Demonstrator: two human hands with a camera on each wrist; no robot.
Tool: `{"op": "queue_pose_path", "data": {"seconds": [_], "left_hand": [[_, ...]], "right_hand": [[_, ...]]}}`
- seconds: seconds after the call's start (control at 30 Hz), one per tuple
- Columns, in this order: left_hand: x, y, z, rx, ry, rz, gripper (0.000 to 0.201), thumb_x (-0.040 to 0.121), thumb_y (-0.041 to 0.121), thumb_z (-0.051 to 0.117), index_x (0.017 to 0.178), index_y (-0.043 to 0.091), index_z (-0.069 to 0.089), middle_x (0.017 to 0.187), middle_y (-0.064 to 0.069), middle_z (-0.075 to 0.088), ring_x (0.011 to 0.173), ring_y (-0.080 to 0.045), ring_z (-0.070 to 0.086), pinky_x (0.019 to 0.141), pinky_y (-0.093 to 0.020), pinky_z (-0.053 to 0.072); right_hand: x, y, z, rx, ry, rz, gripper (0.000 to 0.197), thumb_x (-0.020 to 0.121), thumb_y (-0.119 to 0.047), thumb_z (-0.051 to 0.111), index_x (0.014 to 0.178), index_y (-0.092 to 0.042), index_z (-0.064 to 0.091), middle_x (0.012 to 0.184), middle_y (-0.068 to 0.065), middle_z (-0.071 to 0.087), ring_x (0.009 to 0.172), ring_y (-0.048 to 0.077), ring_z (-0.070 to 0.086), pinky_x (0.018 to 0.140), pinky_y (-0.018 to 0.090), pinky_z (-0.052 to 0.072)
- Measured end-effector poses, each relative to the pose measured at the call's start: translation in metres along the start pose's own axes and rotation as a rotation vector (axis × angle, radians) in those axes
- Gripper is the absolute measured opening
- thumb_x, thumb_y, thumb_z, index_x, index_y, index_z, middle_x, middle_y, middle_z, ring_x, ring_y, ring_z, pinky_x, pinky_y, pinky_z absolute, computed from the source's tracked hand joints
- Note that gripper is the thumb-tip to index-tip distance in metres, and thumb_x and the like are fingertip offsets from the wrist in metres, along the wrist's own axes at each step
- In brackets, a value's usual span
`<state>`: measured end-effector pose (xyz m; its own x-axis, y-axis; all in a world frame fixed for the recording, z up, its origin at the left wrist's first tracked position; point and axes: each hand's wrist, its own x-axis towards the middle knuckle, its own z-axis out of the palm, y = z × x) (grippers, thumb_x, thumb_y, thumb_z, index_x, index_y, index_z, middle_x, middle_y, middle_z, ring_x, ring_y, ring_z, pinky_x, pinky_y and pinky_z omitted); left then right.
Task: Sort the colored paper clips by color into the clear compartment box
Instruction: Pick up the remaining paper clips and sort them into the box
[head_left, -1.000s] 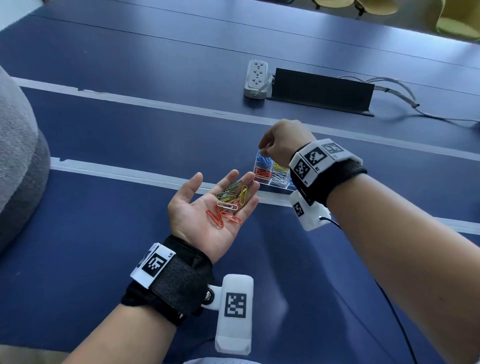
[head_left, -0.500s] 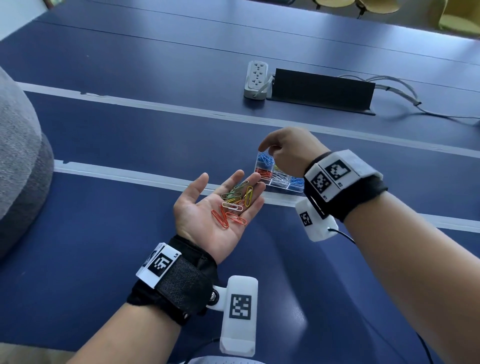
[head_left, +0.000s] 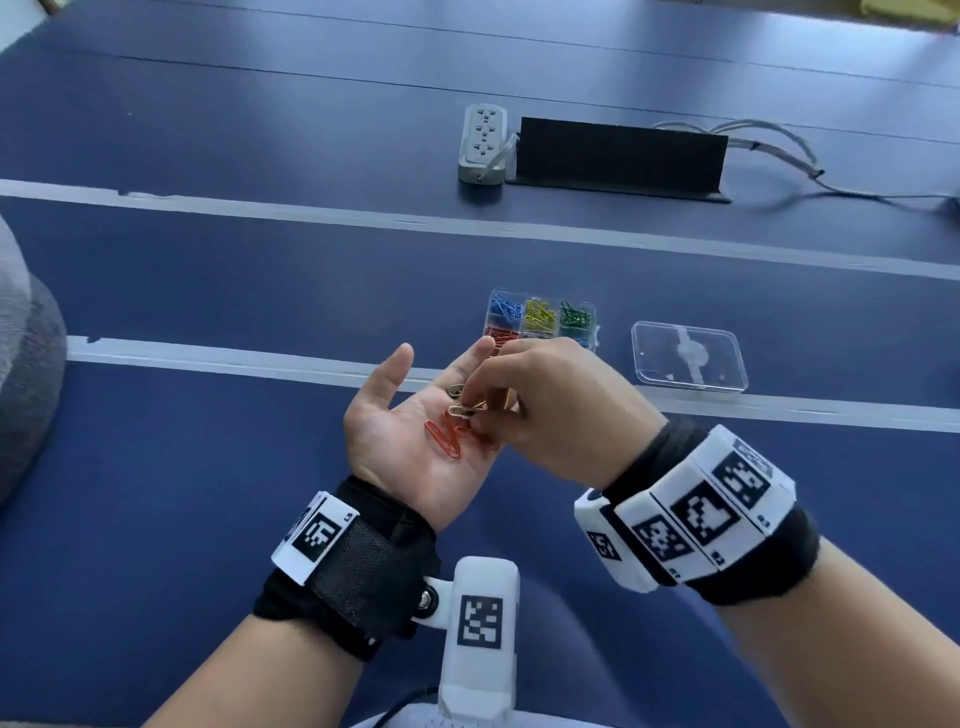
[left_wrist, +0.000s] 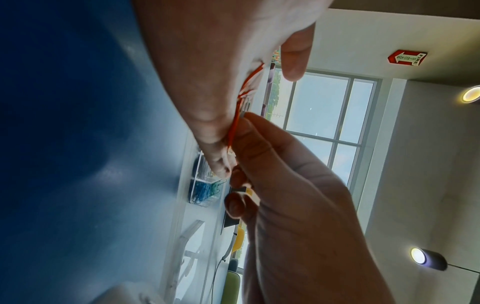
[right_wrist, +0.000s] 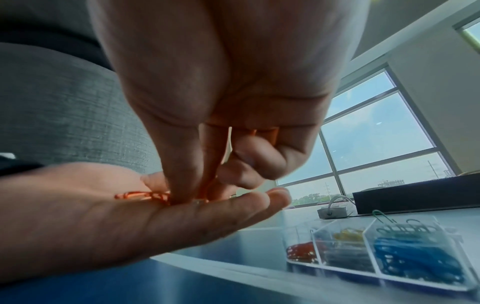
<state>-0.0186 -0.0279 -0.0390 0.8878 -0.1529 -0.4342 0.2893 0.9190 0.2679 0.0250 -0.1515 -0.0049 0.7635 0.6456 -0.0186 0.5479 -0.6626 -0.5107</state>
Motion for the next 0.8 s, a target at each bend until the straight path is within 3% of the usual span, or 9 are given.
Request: {"op": "queue_pose_path", "data": {"seconds": [0.07, 0.13, 0.2, 0.37, 0.5, 0.67, 0.8], "left_hand": [[0.002, -0.001, -0.002, -0.006, 0.012, 0.005, 0.063, 0.082, 0.046, 0.043, 0.123, 0.000, 0.055, 0.095, -0.014, 0.066, 0.081, -0.022, 0.063, 0.076, -0.023, 0.050], [0.002, -0.002, -0.004, -0.005, 0.038, 0.007, 0.063, 0.081, 0.044, 0.044, 0.123, -0.001, 0.056, 0.099, -0.016, 0.065, 0.086, -0.023, 0.061, 0.088, -0.022, 0.041], [0.002, -0.002, -0.005, -0.003, 0.060, 0.006, 0.062, 0.080, 0.043, 0.046, 0.122, -0.002, 0.057, 0.103, -0.017, 0.062, 0.090, -0.024, 0.058, 0.089, -0.023, 0.035], [0.008, -0.002, -0.005, -0.001, 0.071, 0.003, 0.069, 0.084, 0.042, 0.044, 0.136, -0.003, 0.045, 0.126, -0.022, 0.059, 0.113, -0.033, 0.059, 0.103, -0.040, 0.040], [0.012, 0.002, -0.007, -0.024, 0.072, 0.005, 0.064, 0.089, 0.042, 0.042, 0.135, -0.002, 0.046, 0.130, -0.026, 0.056, 0.124, -0.039, 0.052, 0.108, -0.049, 0.036], [0.012, 0.005, -0.009, -0.017, 0.024, -0.004, 0.066, 0.084, 0.041, 0.045, 0.134, -0.001, 0.048, 0.129, -0.026, 0.057, 0.121, -0.040, 0.054, 0.105, -0.051, 0.039], [0.010, 0.007, -0.008, -0.032, 0.004, 0.002, 0.066, 0.084, 0.041, 0.045, 0.134, -0.001, 0.047, 0.129, -0.027, 0.056, 0.122, -0.040, 0.054, 0.106, -0.051, 0.038]], "right_hand": [[-0.001, 0.000, 0.006, 0.001, 0.030, -0.006, 0.013, 0.078, -0.022, 0.066, 0.090, -0.024, 0.072, 0.092, -0.003, 0.066, 0.084, 0.020, 0.059, 0.075, 0.039, 0.052], [-0.002, 0.000, 0.011, 0.006, 0.038, 0.010, 0.013, 0.079, -0.021, 0.064, 0.089, -0.024, 0.071, 0.094, -0.002, 0.065, 0.085, 0.022, 0.060, 0.074, 0.040, 0.052], [-0.002, 0.000, 0.013, 0.011, 0.035, 0.030, 0.012, 0.079, -0.021, 0.064, 0.088, -0.025, 0.070, 0.094, -0.005, 0.064, 0.086, 0.022, 0.060, 0.075, 0.041, 0.052], [0.005, 0.007, 0.001, 0.074, 0.117, 0.110, 0.008, 0.078, -0.021, 0.065, 0.080, -0.024, 0.072, 0.075, -0.010, 0.064, 0.070, 0.011, 0.056, 0.071, 0.034, 0.052], [0.023, 0.033, -0.015, 0.060, 0.229, 0.296, 0.009, 0.078, -0.026, 0.065, 0.082, -0.024, 0.073, 0.084, -0.004, 0.073, 0.080, 0.017, 0.065, 0.080, 0.033, 0.053], [0.036, 0.050, -0.017, -0.131, 0.100, 0.427, 0.015, 0.081, -0.026, 0.056, 0.085, -0.025, 0.071, 0.089, 0.003, 0.070, 0.085, 0.028, 0.063, 0.078, 0.038, 0.054], [0.033, 0.048, -0.014, -0.148, 0.102, 0.381, 0.017, 0.084, -0.029, 0.055, 0.092, -0.027, 0.070, 0.093, 0.002, 0.069, 0.088, 0.028, 0.062, 0.080, 0.037, 0.052]]}}
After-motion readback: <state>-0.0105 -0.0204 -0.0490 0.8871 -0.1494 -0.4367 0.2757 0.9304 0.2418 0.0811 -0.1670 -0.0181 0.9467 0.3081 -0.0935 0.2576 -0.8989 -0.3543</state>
